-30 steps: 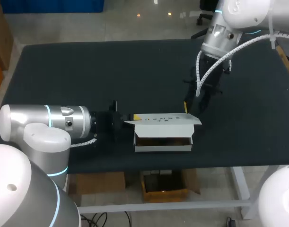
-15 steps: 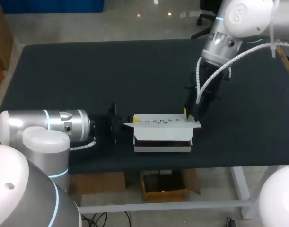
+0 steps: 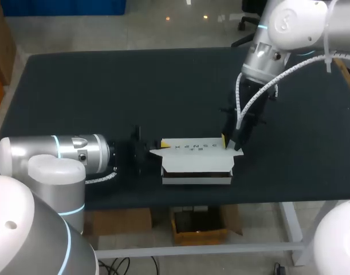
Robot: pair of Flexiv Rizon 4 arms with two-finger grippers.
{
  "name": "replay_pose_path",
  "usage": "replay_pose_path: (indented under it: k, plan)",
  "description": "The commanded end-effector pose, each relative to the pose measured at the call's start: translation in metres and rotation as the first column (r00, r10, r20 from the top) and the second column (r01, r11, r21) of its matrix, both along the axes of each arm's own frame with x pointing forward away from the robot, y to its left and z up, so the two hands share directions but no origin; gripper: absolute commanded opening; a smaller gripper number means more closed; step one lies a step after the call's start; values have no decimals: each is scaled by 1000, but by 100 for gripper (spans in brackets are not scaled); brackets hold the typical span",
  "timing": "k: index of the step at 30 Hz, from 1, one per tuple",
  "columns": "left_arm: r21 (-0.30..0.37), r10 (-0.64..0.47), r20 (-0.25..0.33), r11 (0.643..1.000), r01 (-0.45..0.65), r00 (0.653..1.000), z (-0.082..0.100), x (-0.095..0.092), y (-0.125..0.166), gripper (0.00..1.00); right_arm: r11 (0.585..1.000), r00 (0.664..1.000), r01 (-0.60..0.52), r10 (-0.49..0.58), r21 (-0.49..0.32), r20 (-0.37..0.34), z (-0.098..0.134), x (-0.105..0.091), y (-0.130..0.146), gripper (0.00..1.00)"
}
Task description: Assemble the packaging by folding the flat box into shape, placing the metal phone stand inside, and closing the box properly
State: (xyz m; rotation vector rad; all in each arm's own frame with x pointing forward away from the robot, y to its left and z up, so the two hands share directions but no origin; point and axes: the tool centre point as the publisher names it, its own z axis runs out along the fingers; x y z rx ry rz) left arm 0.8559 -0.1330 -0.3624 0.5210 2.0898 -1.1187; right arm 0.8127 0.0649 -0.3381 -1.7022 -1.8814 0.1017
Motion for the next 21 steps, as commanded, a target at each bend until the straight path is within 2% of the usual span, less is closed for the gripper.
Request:
replay_pose_path:
  k: [1, 15, 21]
  plan:
    - [-5, 13, 12, 1000, -13, 1000, -3, -4, 1, 25, 1000, 1000, 3, -3, 0, 0, -1, -1, 0, 33]
    - [-16, 53, 59, 999, -52, 997, 13, -18, 18, 34, 1000, 1000, 8, -8, -2, 1, -3, 0, -2, 32]
    - [26, 92, 64, 995, -94, 994, 17, -27, 32, 38, 1000, 1000, 9, -9, -1, 5, -3, 1, -1, 31]
